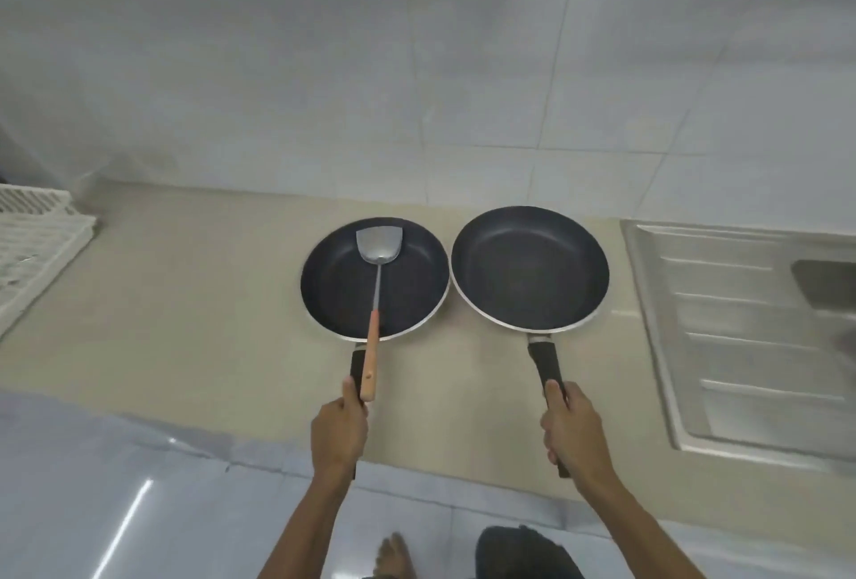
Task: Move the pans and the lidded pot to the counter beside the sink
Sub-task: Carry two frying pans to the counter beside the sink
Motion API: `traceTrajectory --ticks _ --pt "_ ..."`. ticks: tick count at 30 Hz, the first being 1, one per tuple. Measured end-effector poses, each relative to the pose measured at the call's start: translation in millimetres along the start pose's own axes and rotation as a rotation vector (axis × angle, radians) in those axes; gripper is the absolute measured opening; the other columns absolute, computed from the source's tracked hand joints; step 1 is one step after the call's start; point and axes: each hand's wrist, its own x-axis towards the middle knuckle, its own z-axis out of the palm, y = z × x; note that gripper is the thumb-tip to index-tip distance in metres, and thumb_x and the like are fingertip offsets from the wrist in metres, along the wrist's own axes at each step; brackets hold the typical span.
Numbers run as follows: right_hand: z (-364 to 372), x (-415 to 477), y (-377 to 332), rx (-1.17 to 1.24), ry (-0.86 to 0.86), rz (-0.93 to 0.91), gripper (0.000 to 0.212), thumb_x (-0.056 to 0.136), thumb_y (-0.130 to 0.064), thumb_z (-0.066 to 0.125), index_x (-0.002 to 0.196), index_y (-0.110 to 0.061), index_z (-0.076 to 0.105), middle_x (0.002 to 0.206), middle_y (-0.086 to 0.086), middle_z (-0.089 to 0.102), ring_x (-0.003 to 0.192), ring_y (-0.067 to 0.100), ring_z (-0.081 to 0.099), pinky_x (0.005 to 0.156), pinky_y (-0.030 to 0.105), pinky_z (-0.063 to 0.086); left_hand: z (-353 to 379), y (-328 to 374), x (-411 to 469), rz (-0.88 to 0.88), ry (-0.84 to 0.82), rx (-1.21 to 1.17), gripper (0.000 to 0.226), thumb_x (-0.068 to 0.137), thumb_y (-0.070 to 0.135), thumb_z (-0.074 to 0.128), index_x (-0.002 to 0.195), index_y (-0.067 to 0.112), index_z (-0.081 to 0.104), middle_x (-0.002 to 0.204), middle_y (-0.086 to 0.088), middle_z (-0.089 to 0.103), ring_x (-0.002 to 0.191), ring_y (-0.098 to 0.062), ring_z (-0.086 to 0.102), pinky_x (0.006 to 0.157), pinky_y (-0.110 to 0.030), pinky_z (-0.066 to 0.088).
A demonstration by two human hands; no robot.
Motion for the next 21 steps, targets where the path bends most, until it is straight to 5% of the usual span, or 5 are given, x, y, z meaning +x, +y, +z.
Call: traceTrajectory --ticks 9,21 --pt "68.0 -11.2 -3.9 -0.023 0.176 0.108 0.031 0.107 -0.036 0.042 0.089 -0.016 0.056 0.061 0.010 0.055 0.033 0.009 0.045 0.034 0.023 0.040 -29.5 -7.6 79.5 0.071 -0.145 0.077 0.078 0.105 0.054 0.021 0.062 0.009 0.068 0.065 -0.010 0.069 0.064 -0.029 0.066 0.057 -0.034 0.043" --pt "85.0 18.7 -9.4 0.005 0.188 0.147 0.032 0.105 -0.036 0.043 0.084 -0.015 0.054 0.058 0.007 0.053 0.033 0.011 0.043 0.036 0.026 0.039 -21.3 -2.6 122.5 0.053 -0.192 0.113 0.079 0.105 0.055 0.019 0.059 0.011 0.065 0.068 -0.011 0.068 0.070 -0.031 0.065 0.065 -0.038 0.047"
